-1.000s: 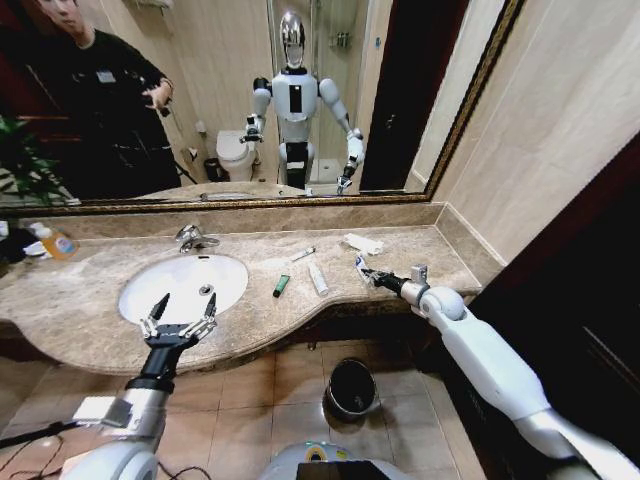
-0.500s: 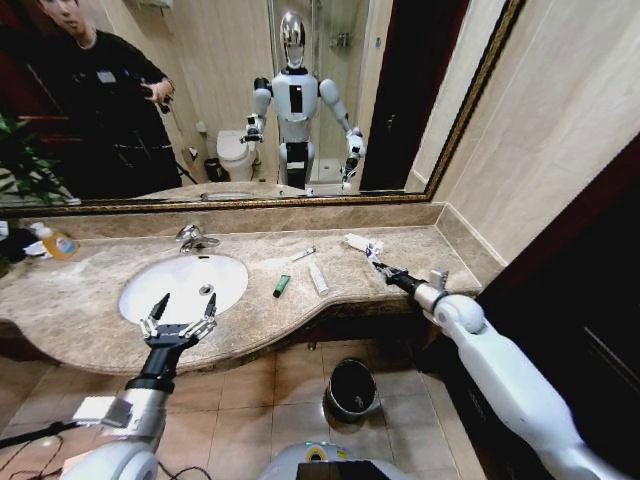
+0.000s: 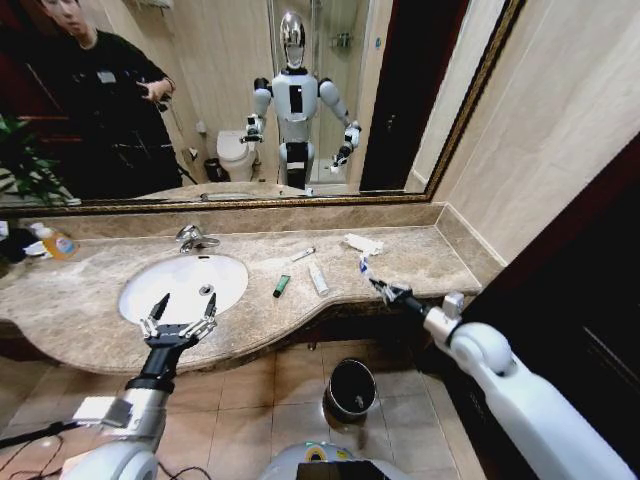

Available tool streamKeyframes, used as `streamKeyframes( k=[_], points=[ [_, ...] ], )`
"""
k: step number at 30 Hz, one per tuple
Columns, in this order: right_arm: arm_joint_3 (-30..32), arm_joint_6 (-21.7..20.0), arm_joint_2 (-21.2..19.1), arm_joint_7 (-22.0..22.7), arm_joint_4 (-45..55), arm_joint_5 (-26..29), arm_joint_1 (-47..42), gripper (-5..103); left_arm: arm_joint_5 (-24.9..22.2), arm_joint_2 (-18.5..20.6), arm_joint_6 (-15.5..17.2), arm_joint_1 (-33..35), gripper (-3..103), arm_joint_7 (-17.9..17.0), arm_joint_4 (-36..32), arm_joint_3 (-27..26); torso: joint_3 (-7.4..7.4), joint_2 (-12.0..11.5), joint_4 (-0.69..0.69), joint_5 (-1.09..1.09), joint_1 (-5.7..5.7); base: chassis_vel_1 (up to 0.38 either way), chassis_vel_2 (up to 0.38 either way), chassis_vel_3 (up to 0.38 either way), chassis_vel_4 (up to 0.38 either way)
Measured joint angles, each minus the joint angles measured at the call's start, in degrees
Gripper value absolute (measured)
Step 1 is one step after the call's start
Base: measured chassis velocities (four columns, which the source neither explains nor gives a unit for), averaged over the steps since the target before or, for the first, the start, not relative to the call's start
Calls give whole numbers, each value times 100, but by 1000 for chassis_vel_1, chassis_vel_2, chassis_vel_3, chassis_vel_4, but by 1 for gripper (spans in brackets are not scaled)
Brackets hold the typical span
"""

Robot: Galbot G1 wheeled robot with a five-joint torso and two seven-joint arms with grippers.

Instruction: Pick up the trash from the sink and place it in the trash bin.

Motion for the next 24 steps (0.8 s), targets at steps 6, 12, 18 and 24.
streamKeyframes(
  k=[6, 12, 18, 24],
  points=[
    [500, 379, 321, -358, 85, -312, -1132, 0, 0, 0, 0, 0, 100, 0, 0, 0, 0, 1, -1, -1, 0, 0, 0, 0, 0],
    [435, 789, 642, -480, -346, -789, -1559, 0, 0, 0, 0, 0, 100, 0, 0, 0, 0, 0, -1, 0, 0, 0, 0, 0, 0],
    [125, 906, 1060, -482, -995, -1356, -1403, 0, 0, 0, 0, 0, 100, 0, 0, 0, 0, 0, 0, 0, 0, 0, 0, 0, 0],
    [-227, 898, 1569, -491, -1888, -2031, -902, 0, 0, 0, 0, 0, 100, 0, 0, 0, 1, 0, 0, -1, 1, 0, 0, 0, 0]
  ],
)
